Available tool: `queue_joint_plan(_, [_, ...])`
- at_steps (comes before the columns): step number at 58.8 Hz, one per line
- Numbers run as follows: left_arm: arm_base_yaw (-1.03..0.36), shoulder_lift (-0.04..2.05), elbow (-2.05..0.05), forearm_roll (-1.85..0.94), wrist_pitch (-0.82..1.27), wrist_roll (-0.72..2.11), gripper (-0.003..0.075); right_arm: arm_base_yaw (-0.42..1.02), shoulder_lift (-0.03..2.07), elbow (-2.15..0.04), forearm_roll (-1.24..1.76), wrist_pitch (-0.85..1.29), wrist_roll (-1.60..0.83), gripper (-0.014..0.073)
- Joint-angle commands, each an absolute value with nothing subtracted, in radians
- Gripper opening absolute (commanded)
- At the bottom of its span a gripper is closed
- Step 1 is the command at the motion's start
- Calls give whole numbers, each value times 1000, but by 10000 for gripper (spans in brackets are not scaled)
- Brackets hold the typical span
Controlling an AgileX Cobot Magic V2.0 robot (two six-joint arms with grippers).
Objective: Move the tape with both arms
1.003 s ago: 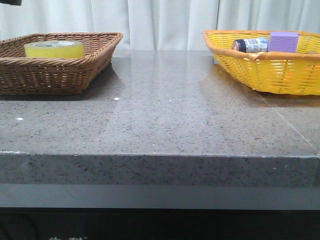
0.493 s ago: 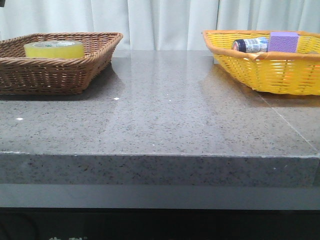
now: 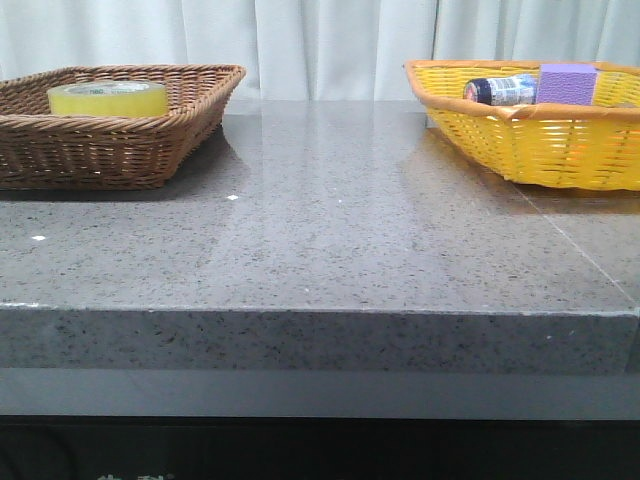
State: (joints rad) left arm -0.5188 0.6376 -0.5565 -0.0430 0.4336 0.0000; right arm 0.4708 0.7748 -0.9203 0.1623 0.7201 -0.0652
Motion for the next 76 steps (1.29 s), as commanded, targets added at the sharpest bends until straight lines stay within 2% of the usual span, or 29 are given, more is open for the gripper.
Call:
queue_joint_plan(1, [-424, 533, -479, -53, 321, 0, -20, 468, 767, -946, 169, 661, -66, -67])
queue_joint_plan(12, [-268, 266, -234, -53, 194, 0, -20, 468, 767, -946, 169, 661, -66, -67])
queue_joint_plan(26, [-162, 37, -15, -53, 0, 0, -20, 468, 767, -946, 169, 661, -66, -67])
queue_joint_plan(35, [-145, -17, 48, -53, -86, 0, -20, 468, 767, -946, 169, 661, -66, -67])
queue_joint_plan(76, [-145, -24, 48, -99, -63, -13, -20, 468, 767, -946, 169, 661, -66, -67])
